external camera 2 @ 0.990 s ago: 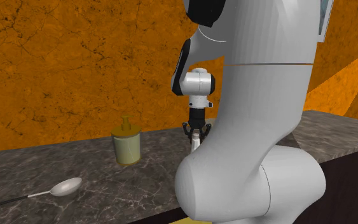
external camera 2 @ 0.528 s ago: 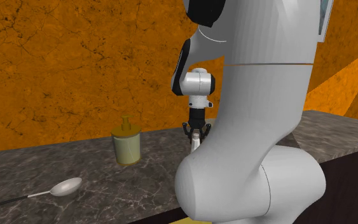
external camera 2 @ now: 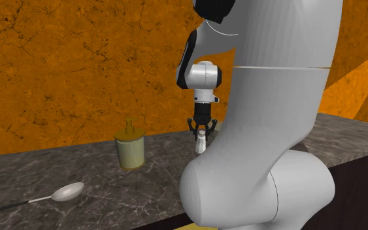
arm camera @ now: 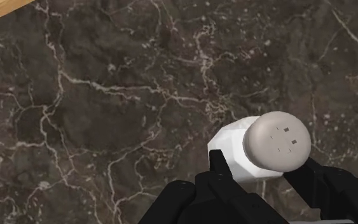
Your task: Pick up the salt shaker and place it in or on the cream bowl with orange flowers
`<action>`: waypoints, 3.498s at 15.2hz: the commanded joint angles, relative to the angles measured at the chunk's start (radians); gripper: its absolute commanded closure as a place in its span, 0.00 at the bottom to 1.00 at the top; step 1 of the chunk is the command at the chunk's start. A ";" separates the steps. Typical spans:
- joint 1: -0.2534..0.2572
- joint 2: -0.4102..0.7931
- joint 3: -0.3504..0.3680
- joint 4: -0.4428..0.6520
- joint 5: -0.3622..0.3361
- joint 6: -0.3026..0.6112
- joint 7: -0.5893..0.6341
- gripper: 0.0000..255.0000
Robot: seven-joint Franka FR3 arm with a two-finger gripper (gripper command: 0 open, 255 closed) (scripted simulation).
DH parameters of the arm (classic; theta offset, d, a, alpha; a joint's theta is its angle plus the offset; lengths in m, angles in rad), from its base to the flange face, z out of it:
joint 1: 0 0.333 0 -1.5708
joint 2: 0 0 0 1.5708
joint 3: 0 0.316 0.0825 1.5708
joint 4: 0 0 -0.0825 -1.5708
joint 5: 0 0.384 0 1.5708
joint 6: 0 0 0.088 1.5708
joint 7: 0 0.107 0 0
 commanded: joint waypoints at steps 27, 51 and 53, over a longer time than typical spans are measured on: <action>-0.014 -0.034 -0.017 0.317 -0.016 -0.352 -0.012 1.00; -0.195 0.650 -0.096 1.187 0.062 -0.554 -0.242 1.00; -0.192 0.643 -0.096 1.149 0.061 -0.523 -0.243 1.00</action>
